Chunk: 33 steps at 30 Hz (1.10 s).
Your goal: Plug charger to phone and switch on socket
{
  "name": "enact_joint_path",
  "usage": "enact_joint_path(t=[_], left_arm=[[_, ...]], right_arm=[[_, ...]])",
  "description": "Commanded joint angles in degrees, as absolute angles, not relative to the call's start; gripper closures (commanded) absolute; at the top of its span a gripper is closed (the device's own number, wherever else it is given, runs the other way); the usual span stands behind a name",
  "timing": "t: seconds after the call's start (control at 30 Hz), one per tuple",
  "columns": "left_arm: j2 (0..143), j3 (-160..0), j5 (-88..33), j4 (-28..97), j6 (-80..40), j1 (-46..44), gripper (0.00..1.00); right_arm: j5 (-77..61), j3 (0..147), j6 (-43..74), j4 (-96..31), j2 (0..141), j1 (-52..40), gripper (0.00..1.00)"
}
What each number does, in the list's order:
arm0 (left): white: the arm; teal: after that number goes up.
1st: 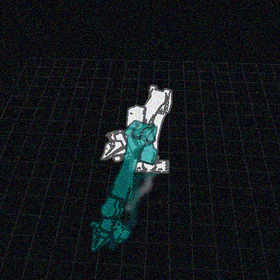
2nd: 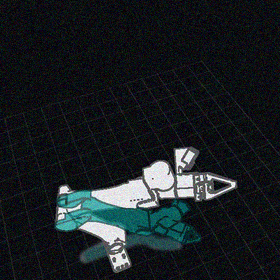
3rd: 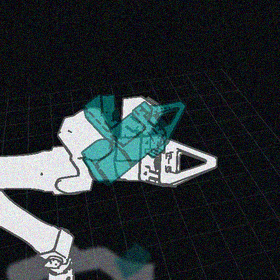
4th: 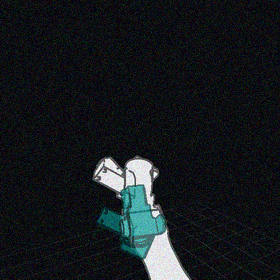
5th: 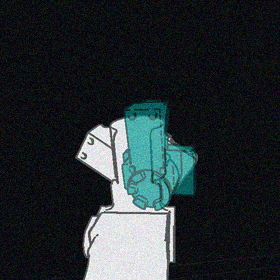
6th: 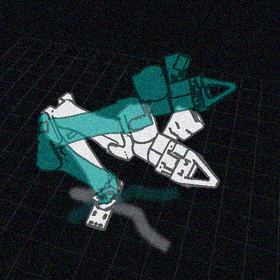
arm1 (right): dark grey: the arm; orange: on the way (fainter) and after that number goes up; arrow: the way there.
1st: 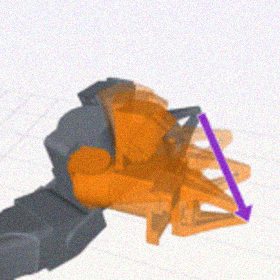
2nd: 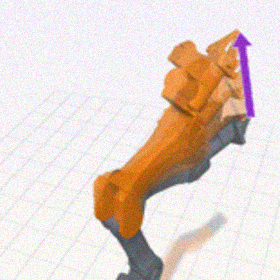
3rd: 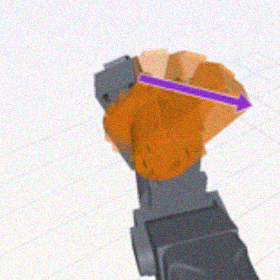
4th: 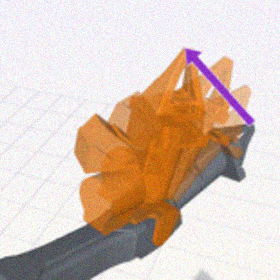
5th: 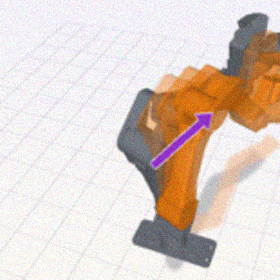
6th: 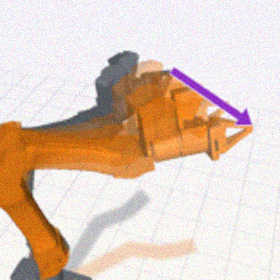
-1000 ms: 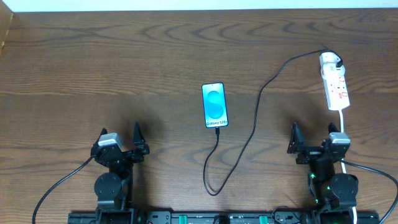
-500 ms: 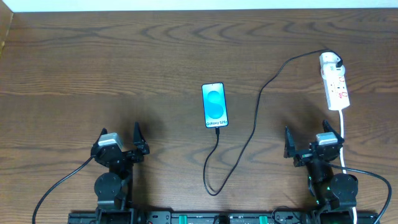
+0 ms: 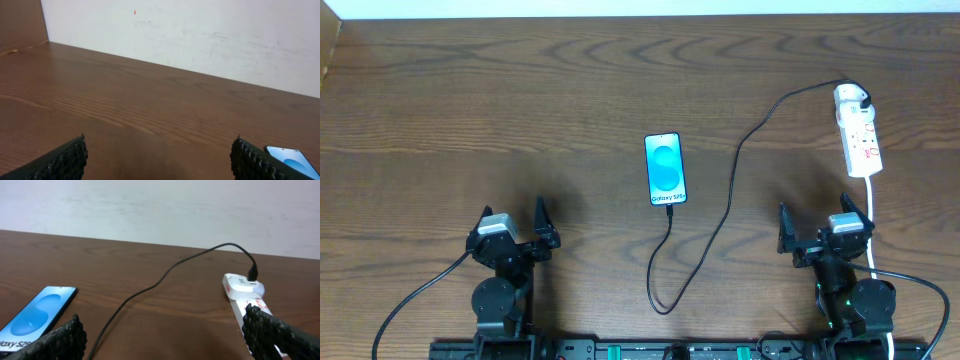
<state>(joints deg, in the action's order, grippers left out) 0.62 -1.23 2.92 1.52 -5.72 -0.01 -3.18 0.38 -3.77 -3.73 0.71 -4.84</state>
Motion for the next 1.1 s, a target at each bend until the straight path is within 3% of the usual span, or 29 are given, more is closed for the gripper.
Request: enact_joint_path(t=[0.0, 0.1, 0.43, 1.07], left_arm=[[0.2, -0.2, 3.5, 4.0, -5.0, 0.3, 0.1], [0.2, -0.2, 3.4, 4.0, -5.0, 0.3, 0.1], [0.2, -0.2, 3.5, 4.0, -5.0, 0.3, 0.1], [0.2, -0.2, 3.5, 4.0, -5.0, 0.3, 0.1]], right_arm=[[1.1, 0.3, 0.0, -3.9, 0.3, -5.3, 0.01], [3.8, 0.3, 3.9, -3.9, 0.3, -5.4, 0.01], [-1.1, 0.3, -2.0, -4.1, 0.3, -5.4, 0.01], [2.6, 0.3, 2.5, -4.1, 0.3, -5.4, 0.01]])
